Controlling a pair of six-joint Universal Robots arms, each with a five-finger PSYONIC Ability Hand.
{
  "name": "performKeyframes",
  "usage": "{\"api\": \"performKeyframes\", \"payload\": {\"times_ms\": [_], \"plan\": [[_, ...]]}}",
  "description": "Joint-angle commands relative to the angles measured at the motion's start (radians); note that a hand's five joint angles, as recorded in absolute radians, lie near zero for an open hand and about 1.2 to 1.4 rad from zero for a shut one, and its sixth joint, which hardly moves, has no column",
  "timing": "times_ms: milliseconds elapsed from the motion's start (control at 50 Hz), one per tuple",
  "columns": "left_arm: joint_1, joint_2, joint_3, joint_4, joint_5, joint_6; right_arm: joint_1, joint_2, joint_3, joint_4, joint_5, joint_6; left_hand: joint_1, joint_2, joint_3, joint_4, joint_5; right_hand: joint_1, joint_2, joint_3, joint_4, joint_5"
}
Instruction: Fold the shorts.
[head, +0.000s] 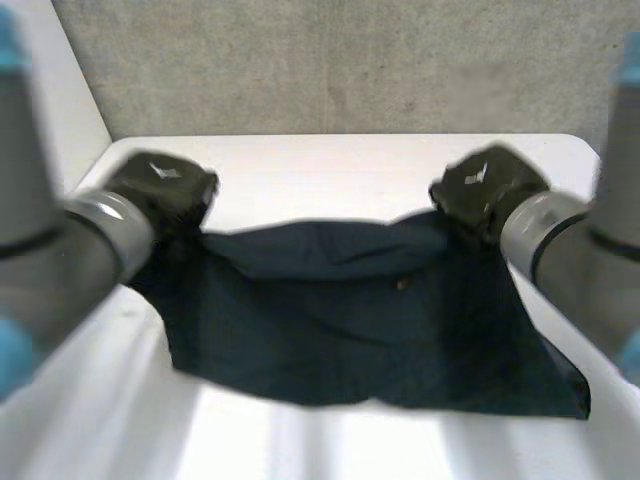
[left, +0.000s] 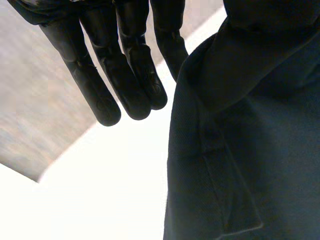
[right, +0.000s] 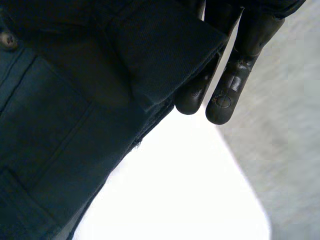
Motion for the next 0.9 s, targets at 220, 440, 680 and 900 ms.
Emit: {"api": "performKeyframes", "payload": {"times_ms": [220,440,680,900], "plan": [[0.032,-0.455,0.498,0.276,-0.009,0.044,-0.038,0.298,-0.205,-0.322,0.012,0.029,0.249,0.2,0.21,0.195,0.256,0.48,0.229,0.208,0.204,0.249],[0.045,-0.253,0.669,0.785,-0.027,0.049,-0.04,0.129,-0.408,-0.971,0.023,0.143,0.249,0.2,0.21,0.195,0.256,0.48,0.229,0.208,0.204,0.249],[0.06,-0.116,0.336,0.844,-0.024,-0.008,-0.038,0.193,-0.359,-0.706,-0.004,0.174,0.249,0.2,0.21,0.195,0.256,0.48,0.229,0.208,0.204,0.249],[0.084,-0.214,0.008,0.841,-0.032,-0.002,-0.034,0.374,-0.251,-0.654,-0.051,0.155,0.249,0.2,0.21,0.195,0.256,0.48,0.229,0.208,0.204,0.249]]}}
